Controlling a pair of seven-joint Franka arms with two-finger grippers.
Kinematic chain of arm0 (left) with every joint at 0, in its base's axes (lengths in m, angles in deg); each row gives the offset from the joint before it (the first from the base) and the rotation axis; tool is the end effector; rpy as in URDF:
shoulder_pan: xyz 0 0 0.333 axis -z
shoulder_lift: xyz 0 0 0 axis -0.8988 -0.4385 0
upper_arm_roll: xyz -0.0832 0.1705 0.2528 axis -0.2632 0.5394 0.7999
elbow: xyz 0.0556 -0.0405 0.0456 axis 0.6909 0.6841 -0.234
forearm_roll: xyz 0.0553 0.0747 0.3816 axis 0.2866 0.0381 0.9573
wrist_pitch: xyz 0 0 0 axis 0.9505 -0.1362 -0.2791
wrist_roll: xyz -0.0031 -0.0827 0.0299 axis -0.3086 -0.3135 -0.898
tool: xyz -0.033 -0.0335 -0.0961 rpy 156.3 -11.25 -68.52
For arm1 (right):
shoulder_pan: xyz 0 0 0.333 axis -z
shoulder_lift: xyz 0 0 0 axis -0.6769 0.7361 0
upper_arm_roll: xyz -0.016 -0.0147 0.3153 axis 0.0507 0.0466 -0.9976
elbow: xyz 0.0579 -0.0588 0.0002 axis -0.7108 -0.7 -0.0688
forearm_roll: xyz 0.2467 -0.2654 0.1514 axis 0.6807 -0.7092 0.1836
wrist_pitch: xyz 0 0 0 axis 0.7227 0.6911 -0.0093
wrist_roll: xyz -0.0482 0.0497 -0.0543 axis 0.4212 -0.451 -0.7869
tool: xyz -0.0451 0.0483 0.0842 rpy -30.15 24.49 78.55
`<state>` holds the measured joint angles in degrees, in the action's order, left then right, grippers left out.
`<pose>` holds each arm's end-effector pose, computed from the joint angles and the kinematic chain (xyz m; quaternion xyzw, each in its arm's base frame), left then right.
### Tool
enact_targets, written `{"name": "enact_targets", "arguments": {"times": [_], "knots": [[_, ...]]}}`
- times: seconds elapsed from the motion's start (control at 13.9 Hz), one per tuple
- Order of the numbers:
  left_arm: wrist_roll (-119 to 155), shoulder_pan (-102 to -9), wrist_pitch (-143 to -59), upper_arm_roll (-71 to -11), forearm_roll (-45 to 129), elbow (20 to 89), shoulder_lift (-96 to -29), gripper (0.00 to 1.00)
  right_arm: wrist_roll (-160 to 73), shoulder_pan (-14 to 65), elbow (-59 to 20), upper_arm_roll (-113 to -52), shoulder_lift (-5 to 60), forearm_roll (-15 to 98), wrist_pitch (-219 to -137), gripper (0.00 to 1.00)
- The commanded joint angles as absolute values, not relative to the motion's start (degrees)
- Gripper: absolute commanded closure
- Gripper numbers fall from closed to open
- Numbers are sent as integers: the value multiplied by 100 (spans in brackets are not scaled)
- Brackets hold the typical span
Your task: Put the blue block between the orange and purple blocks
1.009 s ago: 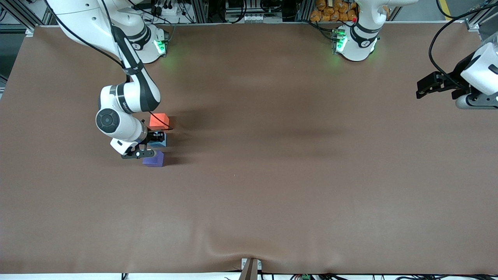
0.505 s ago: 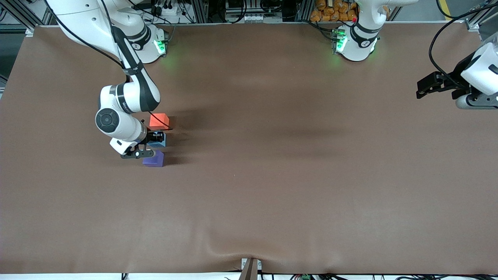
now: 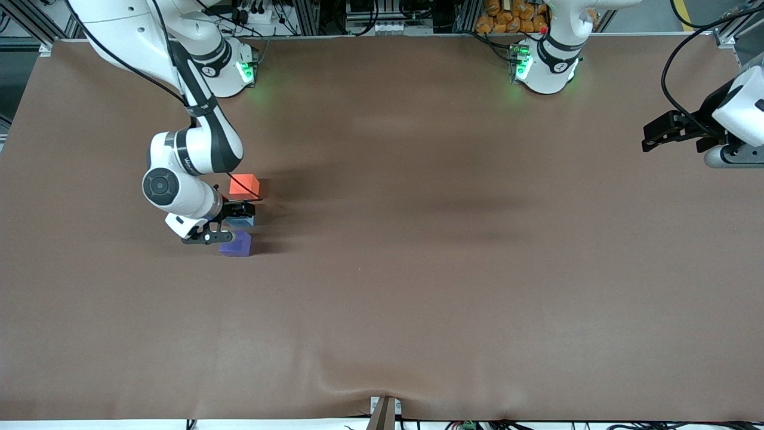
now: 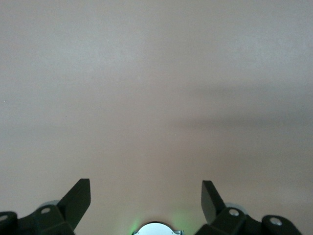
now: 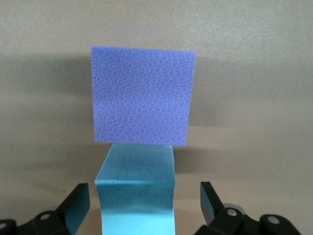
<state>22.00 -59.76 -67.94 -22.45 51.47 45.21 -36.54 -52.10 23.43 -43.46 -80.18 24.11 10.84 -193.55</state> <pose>0.5404 -0.0343 0.6201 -0.9988 0.0124 0.0467 0.0062 0.5359 0.1090 0.2221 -0.9942 -0.0299 0.1035 0.0002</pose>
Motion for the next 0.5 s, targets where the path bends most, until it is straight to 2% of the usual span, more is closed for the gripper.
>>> {"name": "enact_targets", "arguments": {"times": [0.0, 0.22, 0.43], "knots": [[2305, -6013, -6822, -2277, 5253, 4478, -3653, 0, -5227, 2519, -3520, -8057, 2320, 1123, -18197, 0], [2314, -6013, -6822, -2277, 5253, 4486, -3662, 0, -5227, 2782, -2194, -8040, 2320, 1211, -16659, 0], [2314, -6013, -6813, -2277, 5253, 4486, -3662, 0, -5149, 3230, -981, -8040, 2328, 1203, -15664, 0]]}}
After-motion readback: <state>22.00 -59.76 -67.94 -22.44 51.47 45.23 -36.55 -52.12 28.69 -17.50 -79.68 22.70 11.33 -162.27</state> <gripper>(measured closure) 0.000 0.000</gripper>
